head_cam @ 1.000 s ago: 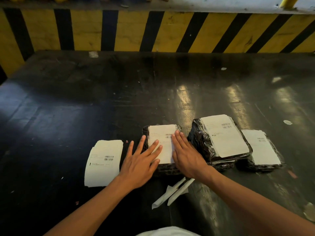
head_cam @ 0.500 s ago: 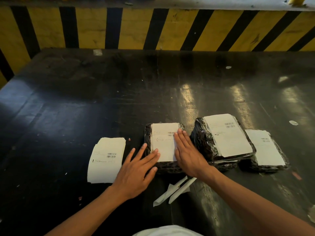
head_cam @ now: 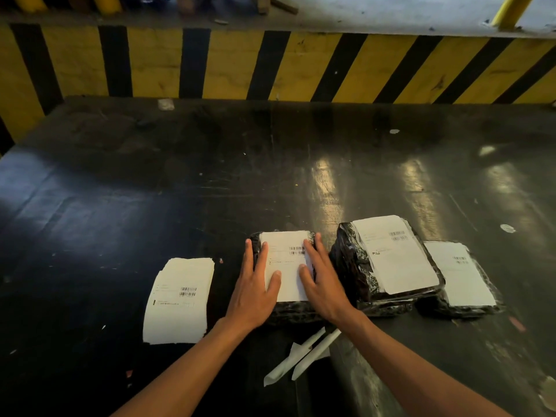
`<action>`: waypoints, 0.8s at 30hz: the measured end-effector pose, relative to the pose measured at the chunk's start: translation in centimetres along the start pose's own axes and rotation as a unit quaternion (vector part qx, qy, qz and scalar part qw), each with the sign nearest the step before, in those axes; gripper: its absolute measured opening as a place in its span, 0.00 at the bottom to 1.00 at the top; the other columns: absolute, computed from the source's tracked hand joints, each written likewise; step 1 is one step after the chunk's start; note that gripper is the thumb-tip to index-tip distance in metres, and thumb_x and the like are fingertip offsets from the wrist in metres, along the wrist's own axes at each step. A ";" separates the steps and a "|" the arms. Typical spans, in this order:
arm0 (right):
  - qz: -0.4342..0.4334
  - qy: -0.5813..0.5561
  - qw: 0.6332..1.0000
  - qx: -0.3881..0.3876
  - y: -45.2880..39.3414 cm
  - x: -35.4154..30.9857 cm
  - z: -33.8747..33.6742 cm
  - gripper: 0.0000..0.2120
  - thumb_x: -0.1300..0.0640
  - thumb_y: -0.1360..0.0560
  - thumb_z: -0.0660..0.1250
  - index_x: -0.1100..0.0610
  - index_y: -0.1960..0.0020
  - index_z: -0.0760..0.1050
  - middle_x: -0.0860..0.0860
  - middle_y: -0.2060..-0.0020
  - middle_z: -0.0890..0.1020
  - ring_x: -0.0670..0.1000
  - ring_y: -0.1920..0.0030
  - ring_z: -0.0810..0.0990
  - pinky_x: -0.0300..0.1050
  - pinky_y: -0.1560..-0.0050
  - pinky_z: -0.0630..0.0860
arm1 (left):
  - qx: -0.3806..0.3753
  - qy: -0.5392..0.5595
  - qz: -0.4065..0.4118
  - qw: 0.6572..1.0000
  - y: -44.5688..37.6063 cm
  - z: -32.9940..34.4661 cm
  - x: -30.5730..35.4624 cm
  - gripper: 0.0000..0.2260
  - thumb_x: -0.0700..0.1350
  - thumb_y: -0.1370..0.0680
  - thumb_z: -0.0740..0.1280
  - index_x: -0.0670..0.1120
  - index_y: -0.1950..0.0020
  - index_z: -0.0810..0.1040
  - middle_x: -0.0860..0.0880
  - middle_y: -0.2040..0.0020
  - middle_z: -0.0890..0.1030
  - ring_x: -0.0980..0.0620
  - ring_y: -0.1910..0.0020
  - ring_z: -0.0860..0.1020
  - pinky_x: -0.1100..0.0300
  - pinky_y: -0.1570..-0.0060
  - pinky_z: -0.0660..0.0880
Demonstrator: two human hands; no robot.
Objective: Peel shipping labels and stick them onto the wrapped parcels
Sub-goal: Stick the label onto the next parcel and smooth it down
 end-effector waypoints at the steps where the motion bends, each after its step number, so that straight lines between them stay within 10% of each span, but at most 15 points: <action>1: 0.000 -0.001 1.000 0.003 0.0 0.0 0.1 0.28 0.55 0.17 0.58 0.53 0.20 0.51 0.41 0.21 0.41 0.35 0.25 0.42 0.37 0.25 0.48 | 0.007 0.012 0.002 1.000 0.0 0.0 0.0 0.32 0.58 0.18 0.56 0.57 0.20 0.40 0.55 0.21 0.32 0.51 0.25 0.61 0.60 0.41 0.77; 9: -0.022 -0.002 1.000 0.004 0.2 0.5 -0.2 0.29 0.54 0.18 0.60 0.51 0.20 0.52 0.39 0.21 0.40 0.32 0.25 0.41 0.20 0.34 0.46 | 0.024 0.083 0.020 0.996 -0.1 -0.5 0.0 0.32 0.52 0.19 0.61 0.55 0.20 0.48 0.56 0.20 0.36 0.64 0.30 0.51 0.79 0.50 0.63; 24: -0.006 -0.031 0.998 0.054 0.1 -0.3 -0.8 0.29 0.56 0.20 0.64 0.51 0.22 0.60 0.42 0.21 0.47 0.37 0.25 0.50 0.17 0.39 0.54 | 0.098 0.130 0.015 0.987 -0.4 -0.8 0.6 0.33 0.45 0.21 0.67 0.47 0.20 0.54 0.53 0.19 0.43 0.56 0.25 0.57 0.71 0.41 0.72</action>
Point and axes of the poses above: each hand's wrist, its own y-axis away from the middle knuckle, its own z-axis out of the palm, x = y × z, the point moved 7 cm from there along -y, towards the middle knuckle
